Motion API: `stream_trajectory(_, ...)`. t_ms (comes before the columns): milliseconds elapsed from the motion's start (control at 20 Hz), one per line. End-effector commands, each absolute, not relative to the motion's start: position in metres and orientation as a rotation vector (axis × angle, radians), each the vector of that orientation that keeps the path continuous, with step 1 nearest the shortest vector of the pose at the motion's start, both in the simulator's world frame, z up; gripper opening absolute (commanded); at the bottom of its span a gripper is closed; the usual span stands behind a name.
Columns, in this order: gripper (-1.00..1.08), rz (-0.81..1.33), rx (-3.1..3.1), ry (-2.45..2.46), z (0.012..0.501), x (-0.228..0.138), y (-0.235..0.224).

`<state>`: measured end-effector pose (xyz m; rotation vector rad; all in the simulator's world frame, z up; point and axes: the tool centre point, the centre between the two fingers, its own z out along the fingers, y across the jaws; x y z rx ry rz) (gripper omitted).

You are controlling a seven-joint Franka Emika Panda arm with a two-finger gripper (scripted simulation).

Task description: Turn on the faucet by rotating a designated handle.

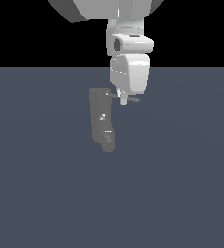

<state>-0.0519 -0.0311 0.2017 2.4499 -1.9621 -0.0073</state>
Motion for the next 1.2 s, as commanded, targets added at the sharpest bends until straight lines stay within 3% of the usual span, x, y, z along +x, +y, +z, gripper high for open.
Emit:
stream_trajectory(0, -1.0, -0.002, 2.447, -1.971, 0.202, -0.042, -0.039)
stream_trajectory(1150, -1.0, 0.0, 2.426, -1.996, 0.202, 0.021, -0.092)
